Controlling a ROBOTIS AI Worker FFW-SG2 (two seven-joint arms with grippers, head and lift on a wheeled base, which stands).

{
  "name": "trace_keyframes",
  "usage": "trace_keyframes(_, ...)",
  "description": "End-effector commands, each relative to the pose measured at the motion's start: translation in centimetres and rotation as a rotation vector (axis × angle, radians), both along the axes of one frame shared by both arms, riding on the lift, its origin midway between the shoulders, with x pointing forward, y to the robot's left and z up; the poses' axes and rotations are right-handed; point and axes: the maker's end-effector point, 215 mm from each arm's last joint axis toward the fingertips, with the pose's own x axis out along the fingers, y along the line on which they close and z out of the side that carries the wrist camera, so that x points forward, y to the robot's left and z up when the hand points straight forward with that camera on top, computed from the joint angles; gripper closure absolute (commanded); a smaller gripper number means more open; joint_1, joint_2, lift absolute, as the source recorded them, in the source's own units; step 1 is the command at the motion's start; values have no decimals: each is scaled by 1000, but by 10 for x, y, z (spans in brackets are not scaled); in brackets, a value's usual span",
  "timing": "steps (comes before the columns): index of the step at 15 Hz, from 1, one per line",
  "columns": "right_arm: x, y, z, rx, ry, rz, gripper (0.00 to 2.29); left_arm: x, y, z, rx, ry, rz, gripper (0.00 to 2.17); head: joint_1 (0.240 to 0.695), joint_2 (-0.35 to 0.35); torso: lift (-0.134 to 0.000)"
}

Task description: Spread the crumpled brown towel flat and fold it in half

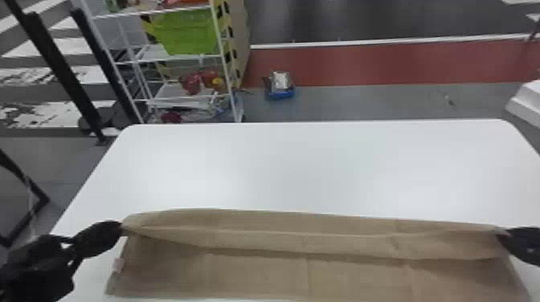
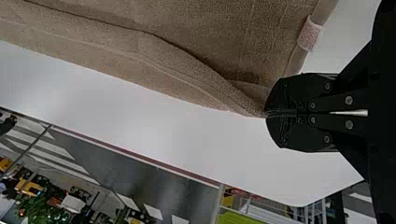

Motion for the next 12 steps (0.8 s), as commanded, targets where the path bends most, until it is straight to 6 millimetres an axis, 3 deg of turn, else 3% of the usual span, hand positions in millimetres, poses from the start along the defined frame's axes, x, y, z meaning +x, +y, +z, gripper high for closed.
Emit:
trace_keyframes(1,-1,-12,7,1,-10,-25,1048,-12,5,2,4,-21,-13,1352,695,142,-134)
trace_keyframes(4,-13,-14,-2,-2,11,-19,1048,-28,2,-4,13,-23,-44,1352,695,133,-134)
trace_keyframes(8,-25,-8,-10,0,21,10,1048,-45,-17,-13,46,-40,-144,1332,695,123,-134)
trace_keyframes(12,-22,-5,5,-2,-14,17,1048,-48,-28,1,84,-93,-192,1332,695,113,-134)
